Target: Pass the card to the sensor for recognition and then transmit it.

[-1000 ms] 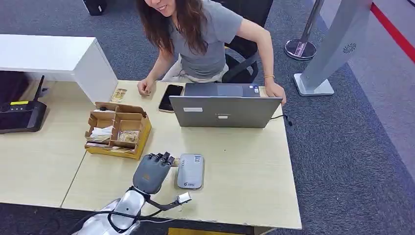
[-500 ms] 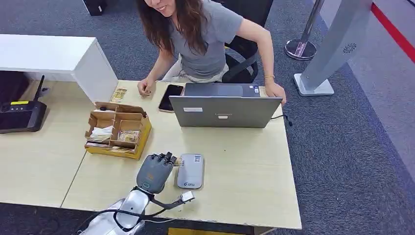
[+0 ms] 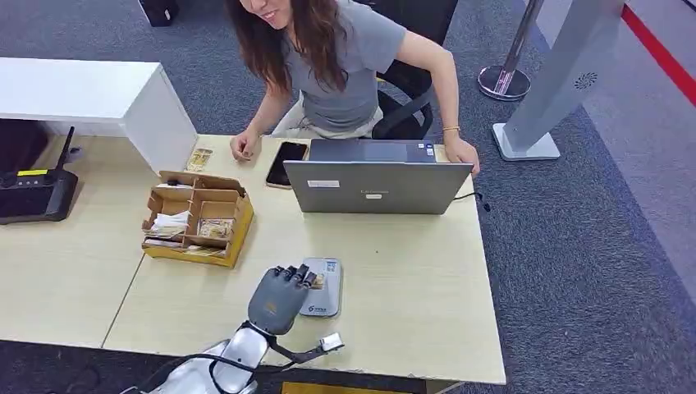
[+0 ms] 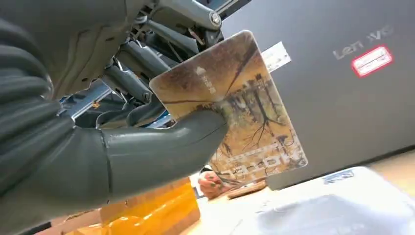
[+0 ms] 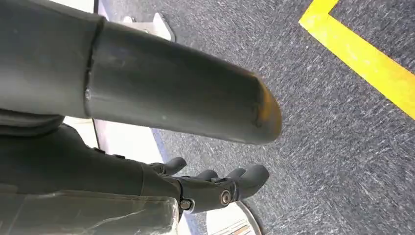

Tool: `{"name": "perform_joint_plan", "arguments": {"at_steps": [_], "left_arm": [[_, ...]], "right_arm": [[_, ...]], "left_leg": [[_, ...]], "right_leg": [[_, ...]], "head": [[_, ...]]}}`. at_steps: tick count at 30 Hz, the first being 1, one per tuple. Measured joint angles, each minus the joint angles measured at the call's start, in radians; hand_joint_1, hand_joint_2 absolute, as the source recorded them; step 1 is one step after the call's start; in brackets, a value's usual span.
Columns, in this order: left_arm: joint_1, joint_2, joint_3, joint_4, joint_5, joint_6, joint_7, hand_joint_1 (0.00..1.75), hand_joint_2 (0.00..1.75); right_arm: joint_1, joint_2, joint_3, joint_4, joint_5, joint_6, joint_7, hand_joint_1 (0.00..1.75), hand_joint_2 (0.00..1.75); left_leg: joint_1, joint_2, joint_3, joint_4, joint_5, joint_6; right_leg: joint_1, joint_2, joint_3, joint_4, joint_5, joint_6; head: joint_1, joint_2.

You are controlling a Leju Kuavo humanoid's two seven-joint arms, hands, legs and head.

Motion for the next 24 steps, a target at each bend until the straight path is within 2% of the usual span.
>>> {"name": "perform_joint_plan", "arguments": {"at_steps": [6,17,24], "left_arm": [[-0.002,-0.005,-0.011,0.012,0.000,0.005,-0.002,1.75,1.75],[-0.003,-0.019,-0.011,0.042,0.000,0.021,-0.064,1.75,1.75],[0.008,-0.042,0.018,0.061,0.000,0.034,-0.145,1.75,1.75]], "right_arm": [[0.000,-0.002,0.011,0.002,0.000,0.002,-0.002,0.00,0.00],[0.000,-0.006,0.014,0.002,0.000,-0.002,-0.002,0.00,0.00],[0.000,-0.007,0.014,0.002,0.000,-0.008,-0.002,0.00,0.00]], "left_leg": [[0.000,0.000,0.000,0.000,0.000,0.000],[0.000,0.000,0.000,0.000,0.000,0.000],[0.000,0.000,0.000,0.000,0.000,0.000]], "right_leg": [[0.000,0.000,0.000,0.000,0.000,0.000],[0.000,0.000,0.000,0.000,0.000,0.000],[0.000,0.000,0.000,0.000,0.000,0.000]], "head": [[0.000,0.000],[0.000,0.000],[0.000,0.000]]}}
